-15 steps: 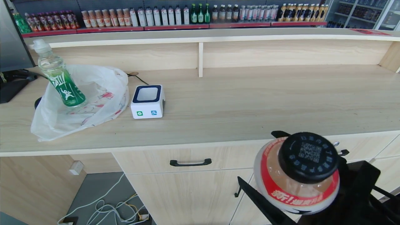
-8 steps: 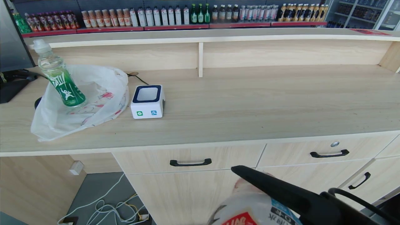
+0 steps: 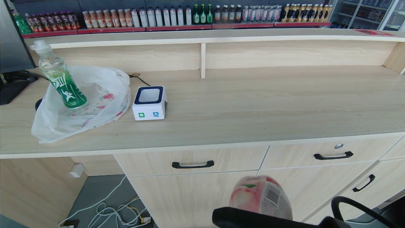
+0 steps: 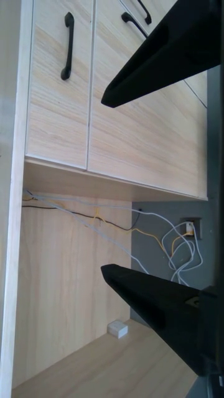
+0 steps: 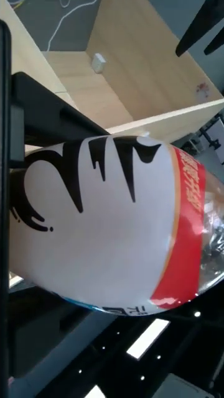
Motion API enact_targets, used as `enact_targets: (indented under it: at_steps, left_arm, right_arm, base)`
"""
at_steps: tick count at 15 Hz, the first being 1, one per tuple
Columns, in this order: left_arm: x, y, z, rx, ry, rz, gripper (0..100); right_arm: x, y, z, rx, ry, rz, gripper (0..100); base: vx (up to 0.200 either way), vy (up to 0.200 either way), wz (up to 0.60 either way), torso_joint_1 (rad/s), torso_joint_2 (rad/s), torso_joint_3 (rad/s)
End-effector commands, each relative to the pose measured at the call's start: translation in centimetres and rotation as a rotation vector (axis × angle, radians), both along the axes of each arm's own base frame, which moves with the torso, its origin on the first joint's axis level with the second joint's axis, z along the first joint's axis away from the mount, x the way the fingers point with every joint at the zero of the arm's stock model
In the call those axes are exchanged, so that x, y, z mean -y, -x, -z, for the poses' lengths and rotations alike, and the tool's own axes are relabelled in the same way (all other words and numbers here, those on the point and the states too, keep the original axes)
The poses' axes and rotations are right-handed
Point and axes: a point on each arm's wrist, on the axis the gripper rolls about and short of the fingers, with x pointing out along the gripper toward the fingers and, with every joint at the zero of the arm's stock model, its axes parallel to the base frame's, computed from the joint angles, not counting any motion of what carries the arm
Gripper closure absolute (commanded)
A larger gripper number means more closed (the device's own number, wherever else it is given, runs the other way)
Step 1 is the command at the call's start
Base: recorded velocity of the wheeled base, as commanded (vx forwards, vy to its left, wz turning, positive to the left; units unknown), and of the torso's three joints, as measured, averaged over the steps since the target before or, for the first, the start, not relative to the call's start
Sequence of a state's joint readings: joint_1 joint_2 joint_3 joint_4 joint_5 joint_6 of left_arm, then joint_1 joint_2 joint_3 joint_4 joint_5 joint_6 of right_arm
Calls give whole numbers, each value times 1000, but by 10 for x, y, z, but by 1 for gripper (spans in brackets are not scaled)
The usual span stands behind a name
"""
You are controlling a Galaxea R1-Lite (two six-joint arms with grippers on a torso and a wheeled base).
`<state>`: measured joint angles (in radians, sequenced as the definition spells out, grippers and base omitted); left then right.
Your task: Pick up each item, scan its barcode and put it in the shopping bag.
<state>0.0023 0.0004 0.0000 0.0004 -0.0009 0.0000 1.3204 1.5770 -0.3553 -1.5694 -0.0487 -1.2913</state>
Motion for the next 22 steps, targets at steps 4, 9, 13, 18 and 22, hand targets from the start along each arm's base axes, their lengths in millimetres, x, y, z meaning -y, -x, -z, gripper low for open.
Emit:
enact_targets:
  at_steps: [4, 9, 13, 18, 22]
  left_arm:
    - [0, 0, 0, -1, 0, 0, 0]
    - [0, 0, 0, 1, 0, 0, 0]
    - [0, 0, 0, 1, 0, 0, 0]
    - [0, 0, 0, 1, 0, 0, 0]
    - [0, 0, 0, 1, 0, 0, 0]
  right_arm:
    - [-6, -12, 1, 185, 66, 112, 100]
    - [-4, -11, -6, 390, 103, 193, 100]
    - [-2, -11, -8, 450, 116, 221, 100]
    - [-2, -11, -9, 474, 117, 233, 100]
    - [-4, -12, -10, 486, 116, 239, 100]
  base:
    - [0, 0, 0, 0, 0, 0]
    - [0, 0, 0, 0, 0, 0]
    - [0, 0, 0, 0, 0, 0]
    - [0, 0, 0, 0, 0, 0]
    - [0, 0, 0, 0, 0, 0]
